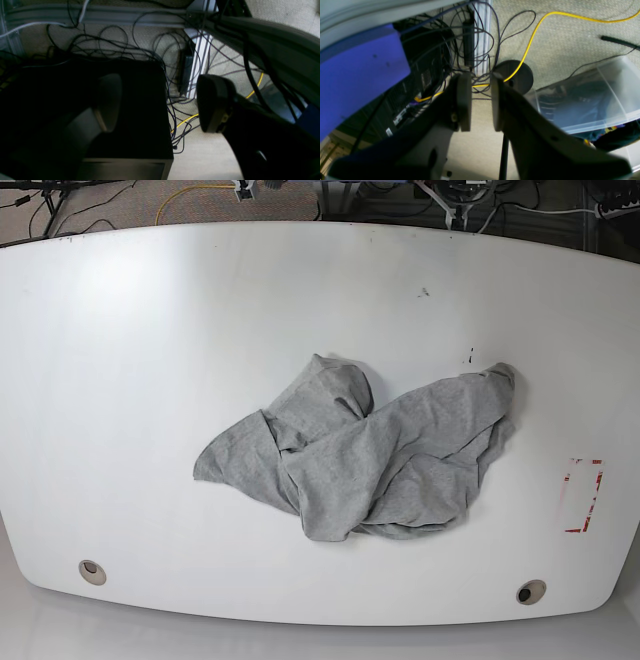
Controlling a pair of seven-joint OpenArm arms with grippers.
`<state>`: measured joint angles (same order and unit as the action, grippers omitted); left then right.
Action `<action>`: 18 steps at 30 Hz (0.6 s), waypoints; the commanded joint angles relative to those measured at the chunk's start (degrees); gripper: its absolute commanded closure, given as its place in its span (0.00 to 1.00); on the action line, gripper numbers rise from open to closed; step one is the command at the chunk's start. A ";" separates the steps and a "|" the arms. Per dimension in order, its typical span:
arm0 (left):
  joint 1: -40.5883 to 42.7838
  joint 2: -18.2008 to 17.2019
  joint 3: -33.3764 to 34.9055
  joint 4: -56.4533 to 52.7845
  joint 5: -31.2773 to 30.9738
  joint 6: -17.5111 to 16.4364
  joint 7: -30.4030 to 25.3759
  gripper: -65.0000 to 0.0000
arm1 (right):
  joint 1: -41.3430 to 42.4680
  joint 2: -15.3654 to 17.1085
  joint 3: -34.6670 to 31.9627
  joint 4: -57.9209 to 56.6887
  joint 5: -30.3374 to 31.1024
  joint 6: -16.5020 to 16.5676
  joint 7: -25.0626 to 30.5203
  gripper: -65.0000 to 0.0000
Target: Fold the T-shirt properly
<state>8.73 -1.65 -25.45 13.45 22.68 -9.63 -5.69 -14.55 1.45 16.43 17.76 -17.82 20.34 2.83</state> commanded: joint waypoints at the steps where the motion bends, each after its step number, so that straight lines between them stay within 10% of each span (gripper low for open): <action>1: -0.06 -0.40 0.02 -0.10 0.13 -0.18 -0.58 0.32 | -0.63 0.12 -0.09 -0.17 -0.27 0.13 0.80 0.80; 18: -0.30 -0.70 0.04 -0.30 -0.29 -0.12 -0.37 0.32 | -0.25 0.29 0.06 -0.20 -0.09 -0.06 0.85 0.80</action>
<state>8.38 -2.15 -25.34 13.15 22.63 -9.65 -5.78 -14.20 1.50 16.45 17.47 -17.80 20.29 3.84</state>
